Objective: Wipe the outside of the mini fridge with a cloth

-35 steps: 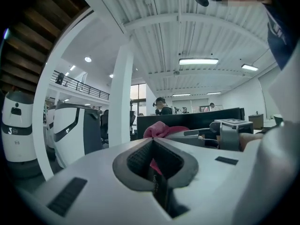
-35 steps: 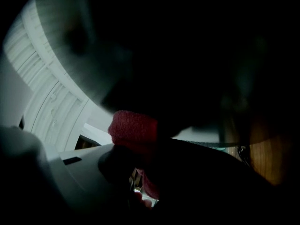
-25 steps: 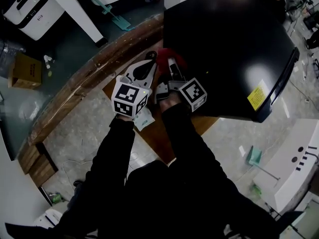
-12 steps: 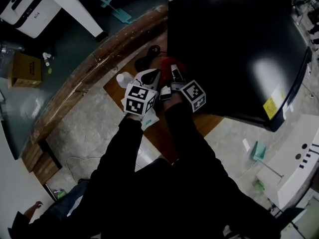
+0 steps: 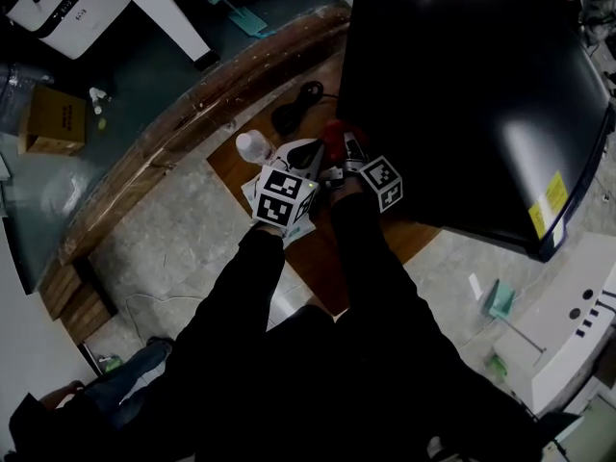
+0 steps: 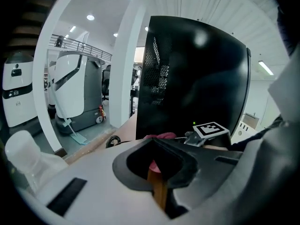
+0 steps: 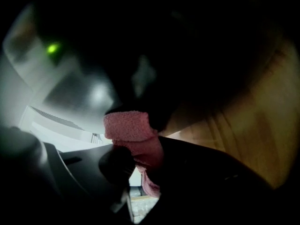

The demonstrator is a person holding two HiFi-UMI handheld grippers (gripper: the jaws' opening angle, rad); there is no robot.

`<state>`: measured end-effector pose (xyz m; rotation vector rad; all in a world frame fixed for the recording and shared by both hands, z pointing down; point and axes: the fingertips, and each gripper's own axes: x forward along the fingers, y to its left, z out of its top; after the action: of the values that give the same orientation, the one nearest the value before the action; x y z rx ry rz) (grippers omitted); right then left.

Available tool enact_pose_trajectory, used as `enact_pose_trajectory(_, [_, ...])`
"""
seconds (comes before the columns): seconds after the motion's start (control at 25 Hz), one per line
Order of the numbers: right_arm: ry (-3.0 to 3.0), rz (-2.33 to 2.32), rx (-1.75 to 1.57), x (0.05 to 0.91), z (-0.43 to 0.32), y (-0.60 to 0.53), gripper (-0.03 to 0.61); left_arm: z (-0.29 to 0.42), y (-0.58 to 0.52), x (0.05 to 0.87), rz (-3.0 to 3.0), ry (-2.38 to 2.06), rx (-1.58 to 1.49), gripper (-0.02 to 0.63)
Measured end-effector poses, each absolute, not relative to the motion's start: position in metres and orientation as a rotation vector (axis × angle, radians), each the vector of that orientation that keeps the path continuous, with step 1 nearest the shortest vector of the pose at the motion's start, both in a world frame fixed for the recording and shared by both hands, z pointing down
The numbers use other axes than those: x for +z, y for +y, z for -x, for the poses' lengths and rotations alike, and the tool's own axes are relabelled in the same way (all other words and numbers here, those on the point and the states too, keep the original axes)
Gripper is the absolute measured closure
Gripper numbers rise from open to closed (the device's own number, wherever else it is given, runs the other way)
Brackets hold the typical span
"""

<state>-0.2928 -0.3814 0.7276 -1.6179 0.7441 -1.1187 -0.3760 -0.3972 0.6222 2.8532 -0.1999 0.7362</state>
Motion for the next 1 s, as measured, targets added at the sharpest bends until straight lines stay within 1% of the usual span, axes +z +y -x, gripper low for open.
enact_pose_trajectory(0.16, [0.684, 1.597, -1.16, 0.747, 0.296, -0.377, 0.46, 0.385, -0.393, 0.617, -2.861, -0.205, 0.716, 0.607])
enact_pose_trajectory(0.28, [0.771, 1.595, -1.18, 0.735, 0.306, -0.371, 0.472, 0.393, -0.389, 0.603, -2.871, -0.214, 0.672, 0.607])
enact_pose_trajectory(0.48, [1.128, 1.631, -1.089, 0.642, 0.341, -0.339, 0.476, 0.412, -0.366, 0.559, -2.876, -0.205, 0.516, 0.607])
enact_pose_trajectory(0.68, [1.587, 1.777, -0.954, 0.539, 0.401, -0.262, 0.479, 0.446, -0.299, 0.498, -2.869, -0.123, 0.384, 0.607])
enact_pose_trajectory(0.8, [1.792, 1.888, -0.794, 0.481, 0.399, -0.209, 0.479, 0.447, -0.251, 0.457, -2.859, -0.021, 0.264, 0.607])
enact_pose_trajectory(1.0, [2.025, 2.075, -0.506, 0.404, 0.385, -0.126, 0.479, 0.456, -0.173, 0.402, -2.886, 0.067, 0.191, 0.607])
